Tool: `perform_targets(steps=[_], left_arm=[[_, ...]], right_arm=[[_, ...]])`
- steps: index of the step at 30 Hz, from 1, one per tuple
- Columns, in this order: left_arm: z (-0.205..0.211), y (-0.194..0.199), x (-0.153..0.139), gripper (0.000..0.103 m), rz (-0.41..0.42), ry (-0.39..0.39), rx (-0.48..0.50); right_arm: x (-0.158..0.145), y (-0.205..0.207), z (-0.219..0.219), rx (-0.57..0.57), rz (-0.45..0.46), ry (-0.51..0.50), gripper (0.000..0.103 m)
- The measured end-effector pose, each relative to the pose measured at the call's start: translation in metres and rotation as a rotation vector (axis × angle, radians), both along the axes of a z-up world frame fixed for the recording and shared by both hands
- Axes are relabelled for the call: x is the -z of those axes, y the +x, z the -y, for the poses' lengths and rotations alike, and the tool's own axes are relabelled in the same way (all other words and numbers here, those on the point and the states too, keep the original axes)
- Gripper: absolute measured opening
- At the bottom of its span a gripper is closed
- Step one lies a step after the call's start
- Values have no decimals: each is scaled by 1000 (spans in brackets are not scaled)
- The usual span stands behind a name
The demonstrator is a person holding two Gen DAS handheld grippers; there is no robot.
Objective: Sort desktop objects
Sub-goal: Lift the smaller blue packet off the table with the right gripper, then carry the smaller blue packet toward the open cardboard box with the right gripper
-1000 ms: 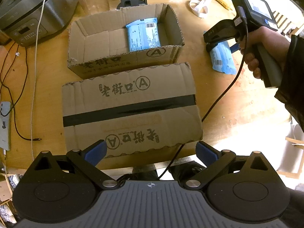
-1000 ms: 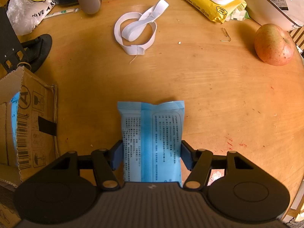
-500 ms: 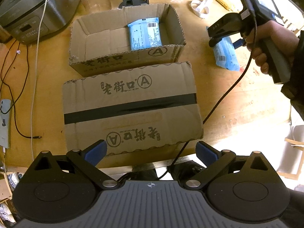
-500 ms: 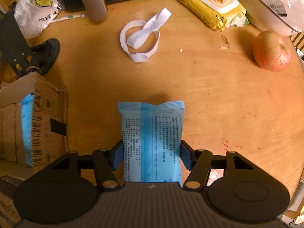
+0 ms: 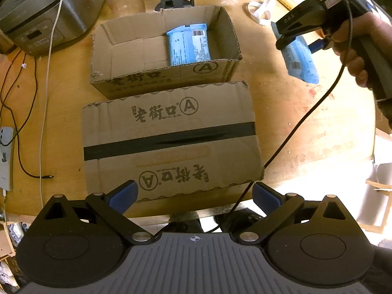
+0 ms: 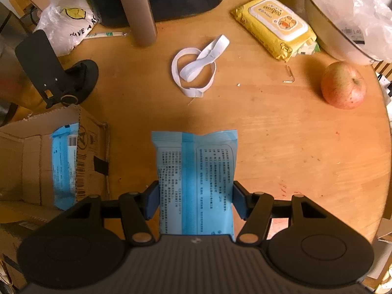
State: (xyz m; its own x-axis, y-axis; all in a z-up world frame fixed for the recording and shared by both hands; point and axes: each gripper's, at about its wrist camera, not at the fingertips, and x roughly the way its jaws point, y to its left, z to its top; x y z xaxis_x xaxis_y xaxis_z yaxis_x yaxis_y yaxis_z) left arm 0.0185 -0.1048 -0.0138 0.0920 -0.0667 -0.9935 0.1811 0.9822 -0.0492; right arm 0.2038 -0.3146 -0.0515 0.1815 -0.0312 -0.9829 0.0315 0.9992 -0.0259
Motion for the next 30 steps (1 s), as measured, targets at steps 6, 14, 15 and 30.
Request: perform_targets(steps=[6, 14, 15, 30], left_arm=[[-1, 2, 0, 102, 2, -5, -3], [-3, 3, 0, 102, 6, -10, -7], [-3, 3, 0, 102, 7, -11, -7], [-12, 3, -1, 102, 14, -19, -23]], right_arm=[[2, 27, 15, 7, 8, -2, 59], [-21, 26, 14, 6, 24, 18, 59], [-23, 26, 13, 5, 25, 20, 59], [-36, 27, 1, -3, 40, 28, 59]])
